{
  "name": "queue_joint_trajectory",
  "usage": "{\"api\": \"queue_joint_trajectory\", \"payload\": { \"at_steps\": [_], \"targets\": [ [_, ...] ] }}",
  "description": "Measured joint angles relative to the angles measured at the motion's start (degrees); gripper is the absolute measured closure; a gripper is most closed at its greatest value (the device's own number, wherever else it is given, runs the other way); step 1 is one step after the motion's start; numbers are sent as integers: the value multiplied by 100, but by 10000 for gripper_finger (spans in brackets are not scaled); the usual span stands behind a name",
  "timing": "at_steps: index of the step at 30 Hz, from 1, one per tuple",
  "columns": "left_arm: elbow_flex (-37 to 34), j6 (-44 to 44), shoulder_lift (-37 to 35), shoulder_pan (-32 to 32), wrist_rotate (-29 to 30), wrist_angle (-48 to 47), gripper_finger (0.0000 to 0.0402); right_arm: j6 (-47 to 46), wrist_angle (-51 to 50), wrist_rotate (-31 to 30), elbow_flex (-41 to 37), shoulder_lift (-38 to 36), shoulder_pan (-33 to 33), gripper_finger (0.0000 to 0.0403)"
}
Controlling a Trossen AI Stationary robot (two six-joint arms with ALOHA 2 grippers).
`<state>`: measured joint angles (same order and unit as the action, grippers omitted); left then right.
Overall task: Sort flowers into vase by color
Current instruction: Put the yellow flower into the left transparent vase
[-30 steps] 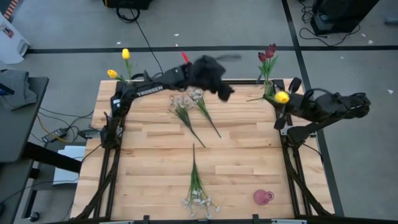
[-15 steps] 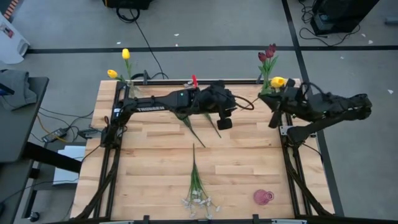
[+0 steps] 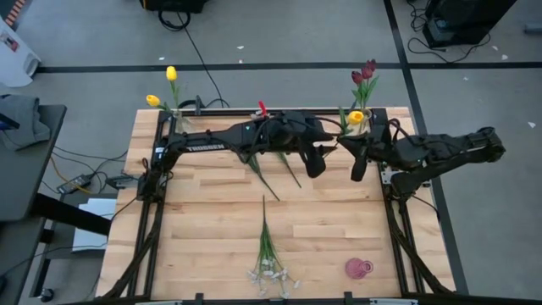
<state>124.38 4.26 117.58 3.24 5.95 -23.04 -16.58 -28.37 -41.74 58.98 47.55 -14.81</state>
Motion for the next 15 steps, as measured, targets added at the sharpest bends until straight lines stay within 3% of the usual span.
{"api": "queue_joint_trajectory", "payload": {
  "at_steps": [4, 11, 15],
  "targets": [
    [0, 497, 0, 0, -210, 81, 254, -41, 42, 37, 0, 67, 26, 394],
    [0, 495, 2, 2, -137, 98, 254, -164, 178, 229, -2, 78, 39, 394],
    [131, 376, -26, 23, -138, 66, 254, -360, -282, 235, 0, 78, 39, 394]
  ]
}}
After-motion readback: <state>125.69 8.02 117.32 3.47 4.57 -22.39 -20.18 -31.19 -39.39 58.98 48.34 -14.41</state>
